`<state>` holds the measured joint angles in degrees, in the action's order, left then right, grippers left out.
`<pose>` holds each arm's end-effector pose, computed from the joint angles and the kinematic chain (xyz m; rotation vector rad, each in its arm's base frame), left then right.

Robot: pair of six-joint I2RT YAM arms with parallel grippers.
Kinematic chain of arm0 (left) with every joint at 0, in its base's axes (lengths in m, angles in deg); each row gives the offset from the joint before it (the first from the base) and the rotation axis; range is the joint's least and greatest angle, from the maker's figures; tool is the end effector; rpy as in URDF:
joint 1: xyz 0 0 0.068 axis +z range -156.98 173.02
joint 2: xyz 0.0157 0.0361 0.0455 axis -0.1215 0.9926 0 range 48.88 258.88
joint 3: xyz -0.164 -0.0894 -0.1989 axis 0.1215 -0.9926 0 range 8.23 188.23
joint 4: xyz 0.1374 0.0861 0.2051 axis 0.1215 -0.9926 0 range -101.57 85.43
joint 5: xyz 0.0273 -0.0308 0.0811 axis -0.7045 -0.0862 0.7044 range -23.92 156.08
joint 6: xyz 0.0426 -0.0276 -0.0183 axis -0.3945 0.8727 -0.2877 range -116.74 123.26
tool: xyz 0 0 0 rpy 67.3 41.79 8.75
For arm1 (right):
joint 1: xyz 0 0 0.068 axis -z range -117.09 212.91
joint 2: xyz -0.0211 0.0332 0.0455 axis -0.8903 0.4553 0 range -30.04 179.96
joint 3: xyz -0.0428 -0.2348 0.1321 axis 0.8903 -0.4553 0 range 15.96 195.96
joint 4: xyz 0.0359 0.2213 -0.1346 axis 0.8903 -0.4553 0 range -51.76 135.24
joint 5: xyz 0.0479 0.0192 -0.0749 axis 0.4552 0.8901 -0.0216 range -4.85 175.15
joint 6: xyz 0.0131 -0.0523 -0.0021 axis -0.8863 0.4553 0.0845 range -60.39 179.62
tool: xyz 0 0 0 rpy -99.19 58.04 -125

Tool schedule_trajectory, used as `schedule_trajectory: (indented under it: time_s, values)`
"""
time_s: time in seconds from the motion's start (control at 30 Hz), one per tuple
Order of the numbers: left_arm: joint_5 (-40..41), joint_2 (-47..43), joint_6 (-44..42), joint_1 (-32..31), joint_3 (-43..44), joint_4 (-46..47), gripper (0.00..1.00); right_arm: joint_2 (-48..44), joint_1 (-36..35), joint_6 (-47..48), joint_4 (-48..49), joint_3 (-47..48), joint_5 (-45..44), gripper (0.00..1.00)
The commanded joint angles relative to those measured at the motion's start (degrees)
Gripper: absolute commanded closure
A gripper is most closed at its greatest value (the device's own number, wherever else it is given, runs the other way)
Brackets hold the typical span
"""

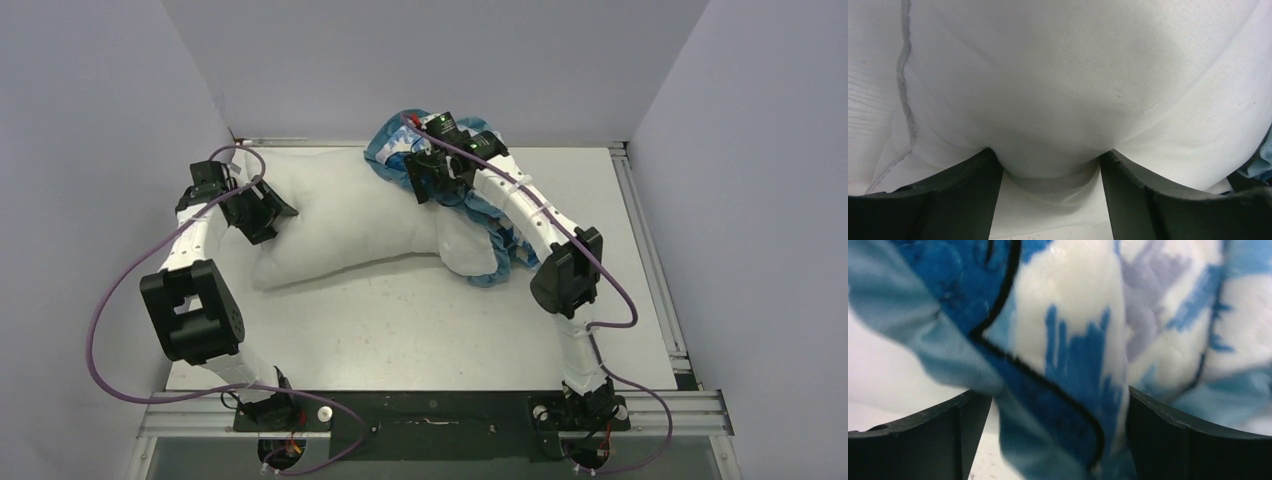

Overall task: Put the pillow into the pillowcase
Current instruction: Stuff the pillow into the pillowcase.

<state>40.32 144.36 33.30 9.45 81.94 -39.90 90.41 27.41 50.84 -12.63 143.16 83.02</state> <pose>0.3426 0.0849 0.2521 -0.8469 2.4085 -0.6676 0.3743 0.2653 0.3441 -0.5585 2.4208 0.2878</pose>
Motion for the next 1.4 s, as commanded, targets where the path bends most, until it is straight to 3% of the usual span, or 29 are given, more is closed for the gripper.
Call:
schedule_trajectory:
  time_s: [0.0, 0.17, 0.23, 0.43, 0.6, 0.7, 0.77, 0.97, 1.1, 1.17, 1.3, 1.37]
  values:
    - [-3.7, -0.7, -1.3, -3.5, -2.7, 1.0, 0.38, 5.0, 0.7, 0.1, -2.7, 8.8, 5.1, 0.10]
    - [-5.8, -1.1, 0.0, -8.7, -4.0, 3.3, 0.46, 2.5, 1.0, -3.3, 5.2, 7.0, 26.0, 0.89]
    - [-7.7, -2.1, 3.9, -11.8, -5.3, 6.9, 0.51, 0.3, 1.0, -8.5, 11.1, 3.5, 36.0, 0.95]
    - [-10.4, -6.6, 21.0, -26.1, -10.2, 26.4, 0.59, -3.6, 1.0, -33.1, 40.3, -8.6, 57.4, 0.95]
    - [-6.2, -7.7, 30.0, -36.9, -7.9, 39.4, 0.68, -3.6, 1.1, -50.7, 63.1, -17.4, 61.9, 0.95]
    - [-2.8, -9.9, 29.8, -38.6, -8.2, 38.4, 0.70, -3.0, 3.3, -49.8, 59.1, -18.2, 60.7, 0.95]
    - [-0.9, -11.2, 27.7, -37.8, -8.3, 32.1, 0.68, -3.1, 5.0, -46.4, 51.9, -17.5, 58.7, 0.95]
    - [6.3, -14.8, 12.1, -30.3, -4.2, 3.6, 0.26, -3.9, 11.3, -27.0, 25.3, -10.1, 45.4, 0.95]
    - [4.6, -16.4, 7.5, -21.6, -4.3, -5.2, 0.14, -3.1, 13.3, -17.1, 12.8, -4.3, 38.0, 0.90]
    - [1.2, -16.1, 5.4, -18.3, -4.6, -8.3, 0.11, -2.6, 13.2, -13.4, 8.8, -1.7, 34.8, 0.81]
    - [-4.0, -13.5, 1.0, -17.0, -4.8, -13.8, 0.09, -3.5, 12.7, -9.5, 5.3, -1.8, 30.7, 0.33]
    - [-8.4, -13.6, 1.7, -17.5, -7.7, -11.4, 0.08, -5.1, 12.2, -7.9, 3.9, -3.3, 27.0, 0.15]
